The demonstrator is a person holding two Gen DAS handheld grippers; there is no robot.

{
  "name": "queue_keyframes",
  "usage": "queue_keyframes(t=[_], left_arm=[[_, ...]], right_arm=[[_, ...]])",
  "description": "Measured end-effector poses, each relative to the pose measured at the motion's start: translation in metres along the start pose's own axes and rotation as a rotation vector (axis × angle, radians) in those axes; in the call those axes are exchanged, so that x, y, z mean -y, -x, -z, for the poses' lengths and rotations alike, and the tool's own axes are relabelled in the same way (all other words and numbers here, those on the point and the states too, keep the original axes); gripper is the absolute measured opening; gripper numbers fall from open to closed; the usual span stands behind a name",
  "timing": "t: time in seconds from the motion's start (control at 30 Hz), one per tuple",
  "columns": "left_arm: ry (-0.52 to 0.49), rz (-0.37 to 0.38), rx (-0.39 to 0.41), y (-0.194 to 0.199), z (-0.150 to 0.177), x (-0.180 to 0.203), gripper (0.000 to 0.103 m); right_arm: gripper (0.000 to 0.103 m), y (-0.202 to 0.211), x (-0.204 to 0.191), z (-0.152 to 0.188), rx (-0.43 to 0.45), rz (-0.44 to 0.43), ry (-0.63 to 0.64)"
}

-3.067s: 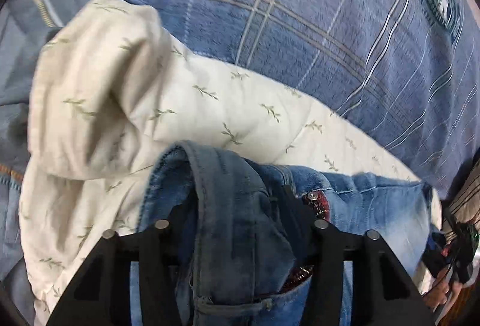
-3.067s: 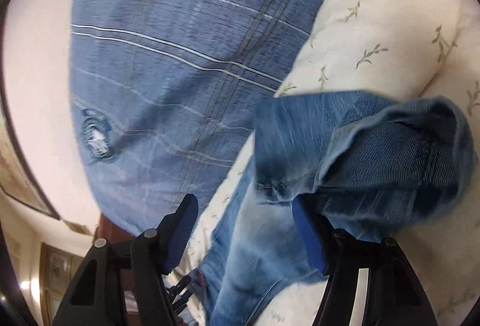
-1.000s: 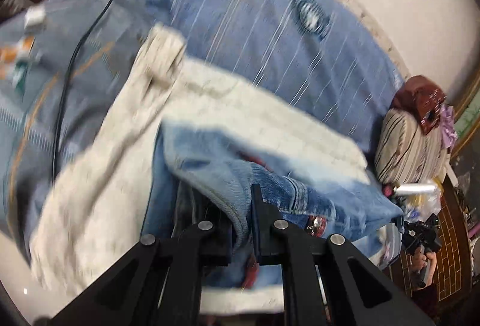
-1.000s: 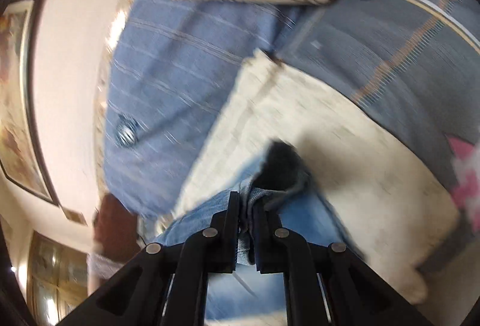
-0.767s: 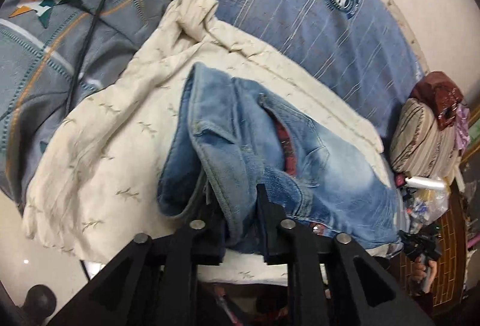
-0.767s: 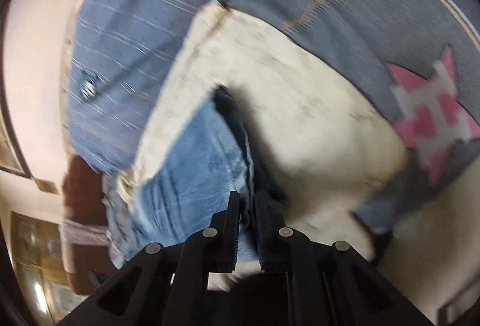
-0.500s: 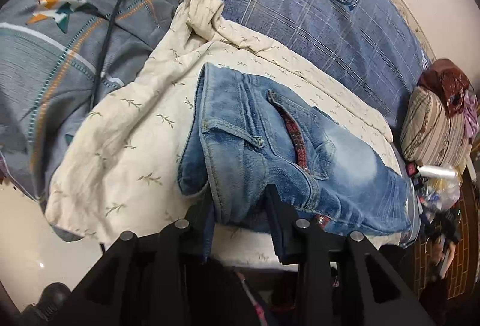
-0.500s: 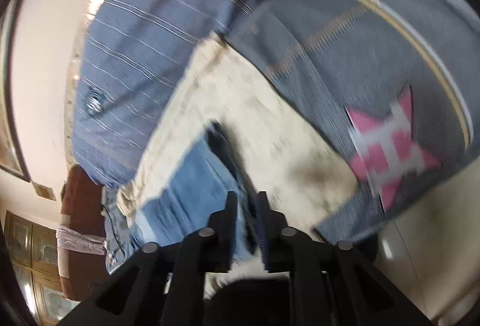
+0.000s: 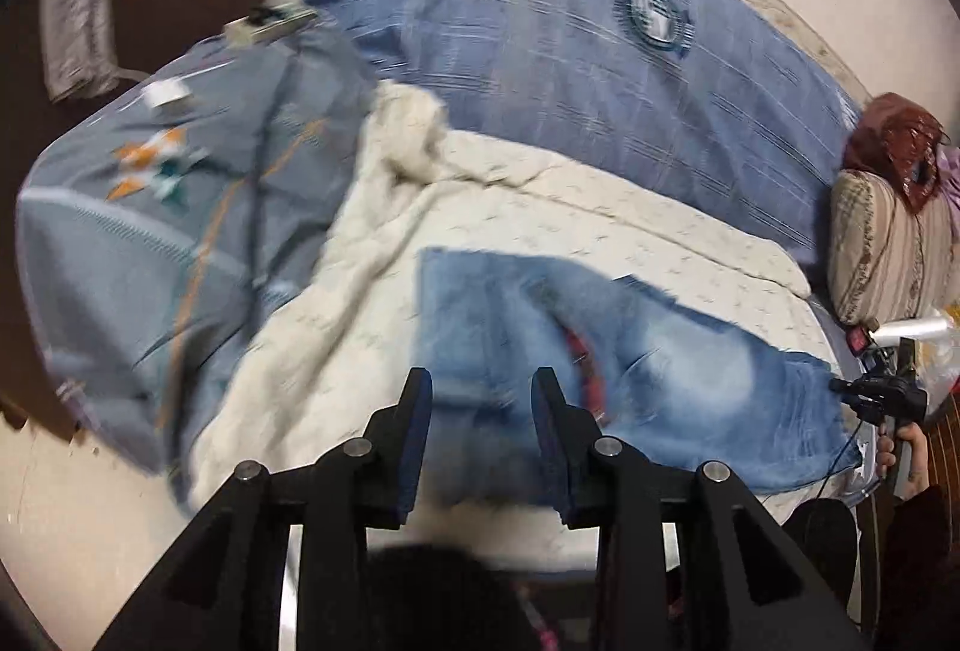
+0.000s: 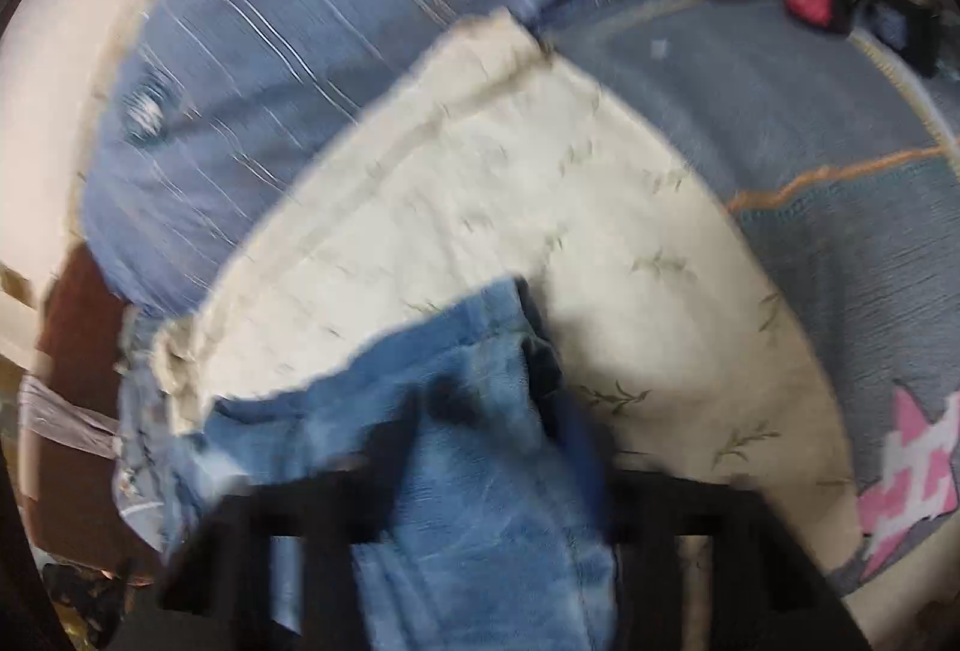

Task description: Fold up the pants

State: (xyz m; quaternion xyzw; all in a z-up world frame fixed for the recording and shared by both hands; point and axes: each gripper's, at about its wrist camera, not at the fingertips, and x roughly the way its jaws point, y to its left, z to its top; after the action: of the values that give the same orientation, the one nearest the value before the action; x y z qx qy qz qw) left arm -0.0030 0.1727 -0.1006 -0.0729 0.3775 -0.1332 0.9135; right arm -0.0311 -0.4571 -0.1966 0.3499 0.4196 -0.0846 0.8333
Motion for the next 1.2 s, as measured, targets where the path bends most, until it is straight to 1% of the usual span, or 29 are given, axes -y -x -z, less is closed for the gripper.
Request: queue_keyframes(t=[0.07, 0.13, 0.17, 0.23, 0.33, 0.4, 0.43, 0.47, 0.5, 0.53, 0.57, 0.6, 0.63, 0.7, 0.77, 0.8, 0.83, 0.87, 0.93, 0.97, 1.0, 1.03, 1.07, 1.13, 1.17, 1.2], left_arm=[[-0.004, 0.004, -0.009, -0.019, -0.011, 0.012, 0.035], [0.004, 0.022, -0.006, -0.034, -0.022, 0.02, 0.035], [0.004, 0.022, -0.001, -0.045, -0.03, 0.025, 0.035], [-0.006, 0.017, -0.002, -0.06, -0.041, 0.035, 0.037], [-0.029, 0.0, -0.027, -0.083, -0.054, 0.053, 0.039], [-0.051, 0.009, -0.027, -0.093, -0.059, 0.066, 0.044], [-0.066, 0.0, -0.027, -0.098, -0.059, 0.07, 0.056], [-0.081, -0.034, -0.041, -0.105, -0.057, 0.072, 0.064], [-0.093, -0.085, -0.082, -0.114, -0.052, 0.073, 0.064], [-0.101, -0.107, -0.121, -0.121, -0.045, 0.071, 0.064], [-0.101, -0.11, -0.137, -0.125, -0.039, 0.068, 0.063], [-0.097, -0.126, -0.141, -0.125, -0.033, 0.064, 0.063], [-0.09, -0.153, -0.135, -0.125, -0.028, 0.059, 0.063], [-0.072, -0.176, -0.11, -0.118, -0.017, 0.045, 0.063], [-0.049, -0.194, -0.132, -0.119, -0.007, 0.032, 0.063], [-0.029, -0.193, -0.158, -0.12, -0.001, 0.025, 0.063], [-0.007, -0.175, -0.172, -0.12, 0.003, 0.019, 0.063], [0.023, -0.149, -0.188, -0.116, 0.007, 0.015, 0.063], [0.035, -0.137, -0.166, -0.104, 0.011, 0.014, 0.063], [0.023, -0.137, -0.147, -0.097, 0.013, 0.016, 0.063], [0.011, -0.138, -0.141, -0.093, 0.014, 0.019, 0.063], [-0.008, -0.14, -0.143, -0.09, 0.015, 0.022, 0.063], [-0.042, -0.151, -0.163, -0.09, 0.021, 0.026, 0.063], [-0.069, -0.163, -0.182, -0.093, 0.026, 0.028, 0.064], [-0.073, -0.164, -0.183, -0.092, 0.03, 0.028, 0.064], [-0.074, -0.162, -0.184, -0.092, 0.031, 0.027, 0.064]], right_arm=[[0.014, 0.003, -0.007, -0.002, 0.011, 0.016, 0.023], [0.013, 0.017, -0.016, -0.006, 0.056, 0.04, 0.038], [0.011, 0.025, -0.02, -0.009, 0.081, 0.038, 0.047], [0.01, 0.04, -0.027, -0.018, 0.13, 0.004, 0.043], [0.01, 0.051, -0.034, -0.031, 0.182, -0.02, 0.04], [0.01, 0.047, -0.034, -0.037, 0.195, -0.01, 0.024], [0.01, 0.041, -0.03, -0.039, 0.183, -0.011, 0.002], [0.01, 0.034, -0.023, -0.04, 0.161, -0.013, -0.024], [0.01, 0.024, -0.017, -0.04, 0.133, -0.01, -0.055], [0.011, 0.013, -0.006, -0.038, 0.098, -0.008, -0.093], [0.014, 0.007, 0.003, -0.036, 0.075, -0.015, -0.118], [0.014, 0.003, 0.01, -0.034, 0.07, -0.019, -0.135], [0.014, 0.002, 0.019, -0.032, 0.076, -0.032, -0.152], [0.014, 0.012, 0.031, -0.03, 0.108, -0.074, -0.186], [0.014, 0.029, 0.043, -0.029, 0.168, -0.091, -0.242], [0.015, 0.039, 0.047, -0.029, 0.204, -0.108, -0.267], [0.015, 0.049, 0.046, -0.029, 0.239, -0.131, -0.272], [0.017, 0.056, 0.038, -0.03, 0.251, -0.145, -0.248], [0.022, 0.059, 0.004, -0.029, 0.22, -0.171, -0.141], [0.028, 0.056, -0.017, -0.027, 0.203, -0.191, -0.085], [0.048, 0.052, -0.04, -0.024, 0.185, -0.22, -0.026], [0.064, 0.044, -0.07, -0.017, 0.162, -0.254, 0.04], [0.083, 0.036, -0.094, -0.011, 0.15, -0.285, 0.086], [0.083, 0.014, -0.148, 0.005, 0.113, -0.366, 0.183], [0.083, 0.001, -0.171, 0.01, 0.087, -0.376, 0.226], [0.083, -0.013, -0.194, 0.018, 0.056, -0.366, 0.272]])
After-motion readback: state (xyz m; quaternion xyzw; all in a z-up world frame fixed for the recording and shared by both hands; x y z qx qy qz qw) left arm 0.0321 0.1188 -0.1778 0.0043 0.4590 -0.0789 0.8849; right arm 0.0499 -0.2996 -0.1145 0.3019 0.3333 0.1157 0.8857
